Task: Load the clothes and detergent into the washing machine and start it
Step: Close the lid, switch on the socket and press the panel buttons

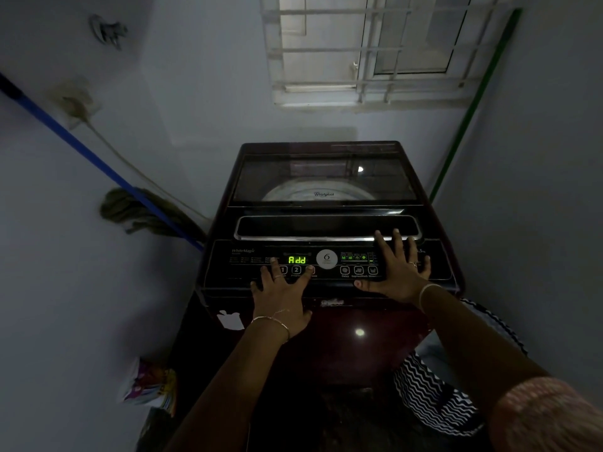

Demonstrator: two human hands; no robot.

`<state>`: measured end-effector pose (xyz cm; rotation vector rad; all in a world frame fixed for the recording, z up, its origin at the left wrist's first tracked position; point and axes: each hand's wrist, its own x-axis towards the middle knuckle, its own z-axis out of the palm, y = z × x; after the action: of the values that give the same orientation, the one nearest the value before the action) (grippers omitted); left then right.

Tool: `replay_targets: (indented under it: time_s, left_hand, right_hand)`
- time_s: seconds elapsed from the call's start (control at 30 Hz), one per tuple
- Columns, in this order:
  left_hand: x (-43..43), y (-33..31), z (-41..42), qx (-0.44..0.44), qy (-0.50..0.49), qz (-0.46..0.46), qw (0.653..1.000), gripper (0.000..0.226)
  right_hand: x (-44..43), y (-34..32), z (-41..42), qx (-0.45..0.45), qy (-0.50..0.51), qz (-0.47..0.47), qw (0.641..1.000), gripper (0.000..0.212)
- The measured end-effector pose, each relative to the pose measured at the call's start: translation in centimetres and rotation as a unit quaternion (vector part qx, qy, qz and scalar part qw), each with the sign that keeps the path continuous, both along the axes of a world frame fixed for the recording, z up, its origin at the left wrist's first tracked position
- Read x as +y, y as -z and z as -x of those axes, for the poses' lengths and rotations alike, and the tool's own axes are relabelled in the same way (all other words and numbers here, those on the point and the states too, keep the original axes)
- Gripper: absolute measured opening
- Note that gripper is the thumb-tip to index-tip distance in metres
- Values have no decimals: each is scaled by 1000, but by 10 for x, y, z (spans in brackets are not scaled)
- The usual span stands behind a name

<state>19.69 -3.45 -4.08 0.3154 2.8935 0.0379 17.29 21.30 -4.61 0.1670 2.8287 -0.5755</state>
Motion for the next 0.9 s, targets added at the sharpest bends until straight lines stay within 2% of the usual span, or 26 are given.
replay_targets:
  time_s: [0.27, 0.9]
  left_hand:
    - [3, 5, -6, 9, -4, 9, 1000, 101]
    - [2, 4, -4, 10, -11, -8, 1000, 93]
  right_hand:
    - [0, 1, 0, 3, 1, -2, 1000, 123]
    - [-1, -1, 0, -2, 3, -7, 1000, 122]
